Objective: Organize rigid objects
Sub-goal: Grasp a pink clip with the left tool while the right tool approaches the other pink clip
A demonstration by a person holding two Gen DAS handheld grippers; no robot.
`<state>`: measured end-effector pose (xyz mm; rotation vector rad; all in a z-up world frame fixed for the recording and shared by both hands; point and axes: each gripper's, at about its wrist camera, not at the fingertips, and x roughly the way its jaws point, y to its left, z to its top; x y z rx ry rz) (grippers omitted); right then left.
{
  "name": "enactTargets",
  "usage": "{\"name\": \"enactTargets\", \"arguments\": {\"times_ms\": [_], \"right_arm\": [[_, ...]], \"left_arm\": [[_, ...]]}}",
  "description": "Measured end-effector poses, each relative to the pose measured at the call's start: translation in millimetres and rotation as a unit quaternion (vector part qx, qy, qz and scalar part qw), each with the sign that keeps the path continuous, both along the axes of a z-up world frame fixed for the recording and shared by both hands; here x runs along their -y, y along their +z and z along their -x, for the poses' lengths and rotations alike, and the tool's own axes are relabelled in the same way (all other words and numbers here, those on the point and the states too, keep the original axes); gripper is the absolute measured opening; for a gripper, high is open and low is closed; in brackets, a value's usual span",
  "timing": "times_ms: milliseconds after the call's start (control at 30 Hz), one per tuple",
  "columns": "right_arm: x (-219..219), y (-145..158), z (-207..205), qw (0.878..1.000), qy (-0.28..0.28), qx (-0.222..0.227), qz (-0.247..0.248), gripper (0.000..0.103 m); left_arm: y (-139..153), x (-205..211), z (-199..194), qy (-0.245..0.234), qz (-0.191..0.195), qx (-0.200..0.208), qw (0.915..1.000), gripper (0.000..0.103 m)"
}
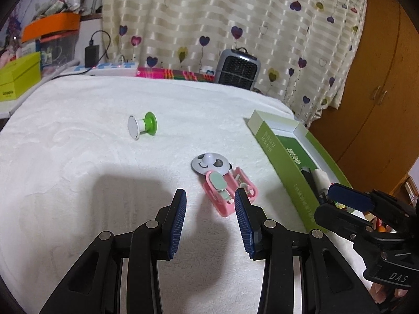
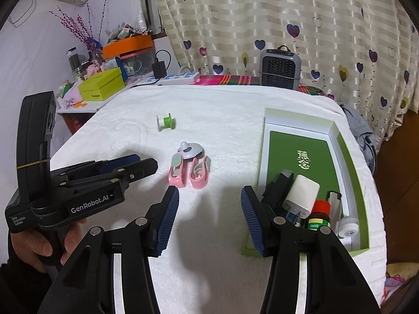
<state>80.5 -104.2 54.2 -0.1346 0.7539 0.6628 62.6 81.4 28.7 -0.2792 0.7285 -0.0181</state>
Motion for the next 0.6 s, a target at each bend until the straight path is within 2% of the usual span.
{"name": "enactTargets", "arguments": {"times_ms": [67,333,433,600], "right_arm": [[-0.4,-1.8,-2.1,1.0,0.003,-0.003,0.0,0.051],[4.6,-4.1,-10.2,1.0,0.004,-0.009,-0.009,0.051],[5.7,-6.1,-13.9,1.0,0.002,-0.013,-0.01,0.051],[6.2,-7.0,-16.3,1.0,0.003,-0.014,-0.011,0.051]], "left_arm": [[-2.8,1.9,-4.6,-0.004,0.002,-0.007,1.0,0.041],[-11.1,14.5,-28.4,-0.009,0.0,-0.036,0.9993,0.042],[-15.5,15.1,-35.5,0.0,-0.008,-0.045,0.999,0.042],[-20.0,7.1,-38.6,0.014,0.005,-0.049,0.9987,0.042]]}}
